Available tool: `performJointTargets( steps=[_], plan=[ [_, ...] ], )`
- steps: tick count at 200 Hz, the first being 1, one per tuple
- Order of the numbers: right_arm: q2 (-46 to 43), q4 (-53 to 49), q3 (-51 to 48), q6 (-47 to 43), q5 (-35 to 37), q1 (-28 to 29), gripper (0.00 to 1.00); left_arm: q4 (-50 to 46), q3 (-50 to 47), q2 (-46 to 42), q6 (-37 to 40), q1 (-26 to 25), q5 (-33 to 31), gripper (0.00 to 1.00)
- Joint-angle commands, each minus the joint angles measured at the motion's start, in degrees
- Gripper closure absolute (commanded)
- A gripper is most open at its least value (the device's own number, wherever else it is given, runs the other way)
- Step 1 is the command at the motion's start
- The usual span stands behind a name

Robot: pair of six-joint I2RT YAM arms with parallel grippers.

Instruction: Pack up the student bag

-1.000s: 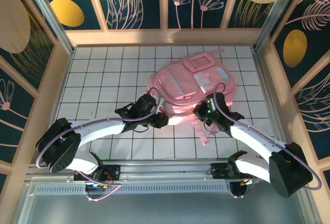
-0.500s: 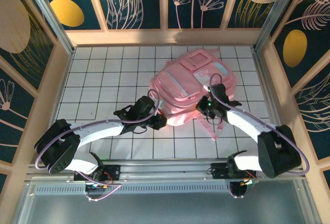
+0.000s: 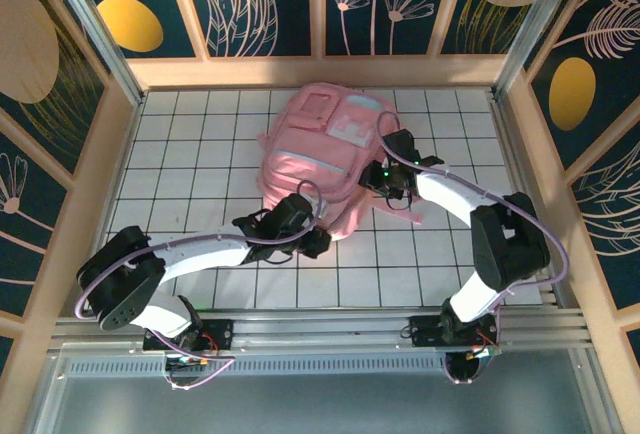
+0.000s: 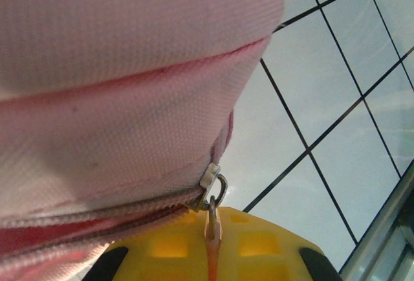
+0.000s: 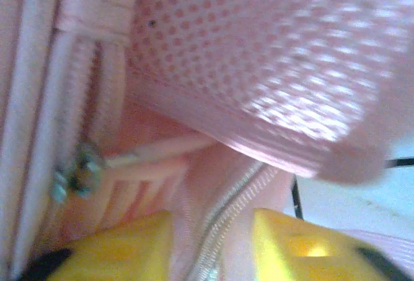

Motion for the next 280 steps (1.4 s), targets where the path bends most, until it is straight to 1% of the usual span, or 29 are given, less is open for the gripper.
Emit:
performJointTargets(
  steps=[1,18,35,51,76,85,113,140,169,200,239,250,264,280],
  plan=[
    [-8.5,4.2,-2.1,2.8,1.5,0.5,0.53,-3.8,3.4,0.2,0.5,-1.0,0.3,1.00],
    [-16.2,7.5,-8.4,7.9,-1.1,0.5,0.49,-5.1,5.3,-0.4,1.2,-1.0,-0.7,1.00],
    [-22.9,12.4,-15.0,13.7,-5.2,0.5,0.47,-5.9,6.6,-0.9,1.8,-1.0,-1.0,1.00],
    [-27.2,17.6,-20.5,19.4,-9.0,1.2,0.47,-6.7,7.3,-1.2,2.2,-0.9,-1.1,1.00],
    [-30.1,21.3,-25.2,25.3,-10.1,4.0,0.45,-7.3,7.3,-1.7,2.3,-1.0,-1.2,1.00],
    [-30.4,22.1,-25.9,26.8,-9.7,5.6,0.42,-7.3,7.1,-2.1,2.2,-1.0,-1.3,1.00],
    [-29.9,24.1,-27.6,30.7,-7.4,9.6,0.42,-7.3,6.6,-3.0,1.7,-1.0,-1.6,1.00],
    [-29.6,28.4,-30.3,34.6,-6.5,10.8,0.48,-7.0,6.2,-3.6,1.2,-1.0,-1.5,1.00],
    [-27.8,28.7,-30.3,35.7,-4.8,11.6,0.56,-7.3,6.5,-3.4,1.2,-1.0,-1.1,1.00],
    [-26.2,30.9,-30.3,36.2,-4.4,12.3,0.57,-7.6,6.9,-3.7,1.3,-1.0,-0.9,1.00],
    [-21.3,29.3,-26.0,34.0,-3.0,14.3,0.58,-7.7,7.3,-3.3,1.4,-1.0,-0.1,1.00],
    [-20.0,29.8,-25.4,33.7,-3.0,14.7,0.62,-7.8,7.5,-3.4,1.4,-1.0,-0.2,1.00],
    [-18.8,29.1,-24.7,33.4,-2.3,15.0,0.74,-8.0,7.7,-3.6,1.4,-1.0,-0.4,1.00],
    [-18.4,27.7,-24.4,33.3,-0.9,15.1,0.85,-8.4,7.7,-3.8,1.5,-1.0,-0.5,1.00]
  ],
)
